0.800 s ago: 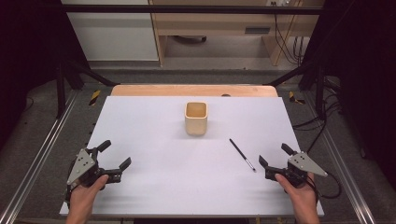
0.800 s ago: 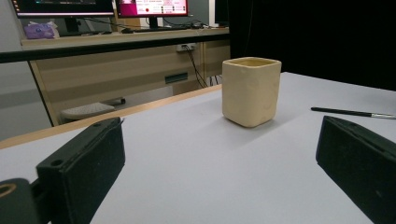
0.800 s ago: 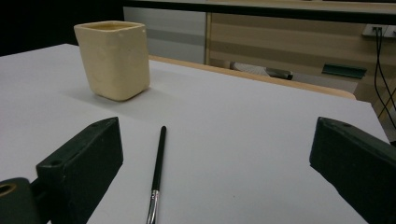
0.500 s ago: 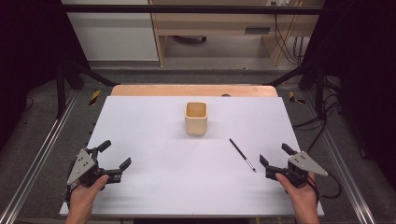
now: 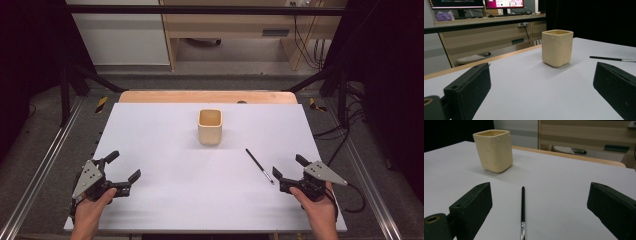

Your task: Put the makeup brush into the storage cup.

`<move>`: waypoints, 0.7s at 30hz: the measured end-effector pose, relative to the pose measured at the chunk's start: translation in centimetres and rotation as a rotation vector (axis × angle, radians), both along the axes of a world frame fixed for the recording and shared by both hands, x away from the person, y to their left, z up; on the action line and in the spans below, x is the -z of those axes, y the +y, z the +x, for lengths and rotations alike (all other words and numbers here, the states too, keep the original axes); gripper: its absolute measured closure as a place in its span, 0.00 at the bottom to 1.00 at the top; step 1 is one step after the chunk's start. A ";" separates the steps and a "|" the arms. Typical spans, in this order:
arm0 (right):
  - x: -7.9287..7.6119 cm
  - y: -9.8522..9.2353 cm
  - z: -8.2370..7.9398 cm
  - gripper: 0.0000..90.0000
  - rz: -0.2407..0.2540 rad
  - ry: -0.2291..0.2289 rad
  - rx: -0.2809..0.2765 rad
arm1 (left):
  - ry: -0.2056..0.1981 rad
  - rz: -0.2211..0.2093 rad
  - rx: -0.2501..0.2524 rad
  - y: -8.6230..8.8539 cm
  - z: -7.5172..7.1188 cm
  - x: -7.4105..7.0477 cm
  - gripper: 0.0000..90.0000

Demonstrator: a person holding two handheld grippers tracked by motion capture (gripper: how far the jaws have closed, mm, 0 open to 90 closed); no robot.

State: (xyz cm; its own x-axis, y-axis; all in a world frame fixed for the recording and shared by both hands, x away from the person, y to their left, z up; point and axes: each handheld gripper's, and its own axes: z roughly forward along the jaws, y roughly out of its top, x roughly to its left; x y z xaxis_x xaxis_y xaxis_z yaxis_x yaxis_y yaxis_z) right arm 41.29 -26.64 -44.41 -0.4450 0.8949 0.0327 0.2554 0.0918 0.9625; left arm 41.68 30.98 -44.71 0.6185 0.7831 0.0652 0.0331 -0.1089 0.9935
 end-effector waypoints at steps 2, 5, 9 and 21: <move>-0.1 0.3 0.0 0.07 0.000 0.010 0.000 | -0.001 0.000 0.001 0.0 -0.1 0.0 0.01; -0.2 0.7 0.1 0.07 -0.003 0.011 -0.004 | -0.002 0.001 0.002 -0.1 -0.1 0.0 0.01; -0.4 1.5 0.4 0.07 -0.019 0.033 -0.006 | -0.001 0.005 0.001 -0.1 -0.1 0.0 0.01; -0.3 3.4 1.4 0.07 -0.078 0.101 -0.043 | -0.003 0.000 -0.011 0.2 -0.4 -0.2 0.01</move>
